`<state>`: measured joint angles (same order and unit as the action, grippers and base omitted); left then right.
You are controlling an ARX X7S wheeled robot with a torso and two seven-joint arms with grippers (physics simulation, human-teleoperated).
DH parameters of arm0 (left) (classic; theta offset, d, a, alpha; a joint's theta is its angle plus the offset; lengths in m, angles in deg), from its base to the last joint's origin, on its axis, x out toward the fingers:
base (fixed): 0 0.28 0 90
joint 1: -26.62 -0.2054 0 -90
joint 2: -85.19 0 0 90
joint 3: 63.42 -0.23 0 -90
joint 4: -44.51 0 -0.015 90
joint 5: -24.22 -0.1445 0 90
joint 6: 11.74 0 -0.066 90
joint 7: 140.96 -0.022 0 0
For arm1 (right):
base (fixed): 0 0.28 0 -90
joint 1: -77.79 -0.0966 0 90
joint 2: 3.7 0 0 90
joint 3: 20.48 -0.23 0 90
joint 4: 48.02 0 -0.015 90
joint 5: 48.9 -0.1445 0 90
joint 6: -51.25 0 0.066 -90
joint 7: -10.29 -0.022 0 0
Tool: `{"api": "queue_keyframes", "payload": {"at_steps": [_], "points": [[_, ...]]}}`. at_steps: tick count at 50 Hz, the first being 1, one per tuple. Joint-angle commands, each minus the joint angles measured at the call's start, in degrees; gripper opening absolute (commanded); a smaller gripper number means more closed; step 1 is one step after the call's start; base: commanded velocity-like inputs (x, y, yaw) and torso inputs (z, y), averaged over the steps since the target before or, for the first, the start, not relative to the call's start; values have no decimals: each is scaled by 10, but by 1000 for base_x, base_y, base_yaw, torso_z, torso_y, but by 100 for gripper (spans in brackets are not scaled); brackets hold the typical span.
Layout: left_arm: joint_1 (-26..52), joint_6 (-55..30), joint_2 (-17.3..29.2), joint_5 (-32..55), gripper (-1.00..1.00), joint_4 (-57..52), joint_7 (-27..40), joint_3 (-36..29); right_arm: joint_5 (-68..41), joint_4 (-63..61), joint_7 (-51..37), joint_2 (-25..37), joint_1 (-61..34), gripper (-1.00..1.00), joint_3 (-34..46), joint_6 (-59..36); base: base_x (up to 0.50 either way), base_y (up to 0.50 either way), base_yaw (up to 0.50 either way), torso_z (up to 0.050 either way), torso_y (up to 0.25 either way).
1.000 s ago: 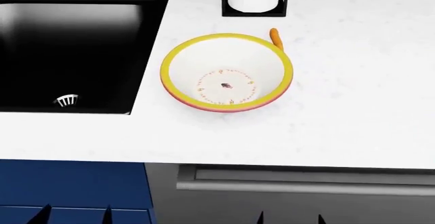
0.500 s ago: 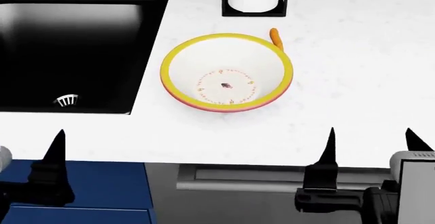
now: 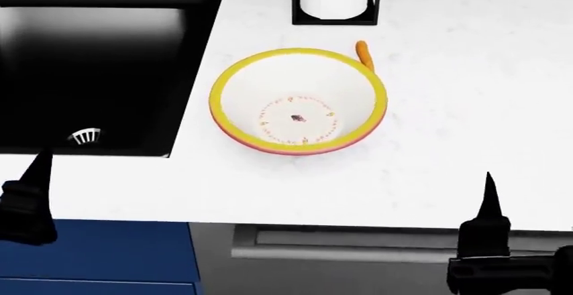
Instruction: There is a mixed pile of frozen fruits and vegetables on the counter. Locate all the frozen vegetables and place the items in a bowl on the counter. Take all the frozen fruits and defrost them in a running sink.
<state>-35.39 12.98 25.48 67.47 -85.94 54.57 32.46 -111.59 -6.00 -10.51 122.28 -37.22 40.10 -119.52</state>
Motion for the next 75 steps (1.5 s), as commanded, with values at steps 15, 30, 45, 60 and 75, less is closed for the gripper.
{"api": "queue_keyframes", "payload": {"at_steps": [15,30,45,60,75], "points": [[17,-24,25,25,100,4,-8,10,-147,44,-82,41,-72,100,-48,-68,500,0,0,0,0],[4,-16,31,23,100,2,-9,4,-233,114,-144,68,-114,100,-19,-51,500,0,0,0,1],[1,-17,46,28,100,3,-15,2,-292,158,-191,80,-132,100,6,-31,500,0,0,0,1],[-1,-20,45,33,100,-5,-11,-11,-439,316,-339,94,-331,100,266,-24,227,0,0,0,1],[-4,-16,51,36,100,1,-18,-17,-306,512,-248,-6,-431,100,398,-10,0,0,0,0,0]]}}
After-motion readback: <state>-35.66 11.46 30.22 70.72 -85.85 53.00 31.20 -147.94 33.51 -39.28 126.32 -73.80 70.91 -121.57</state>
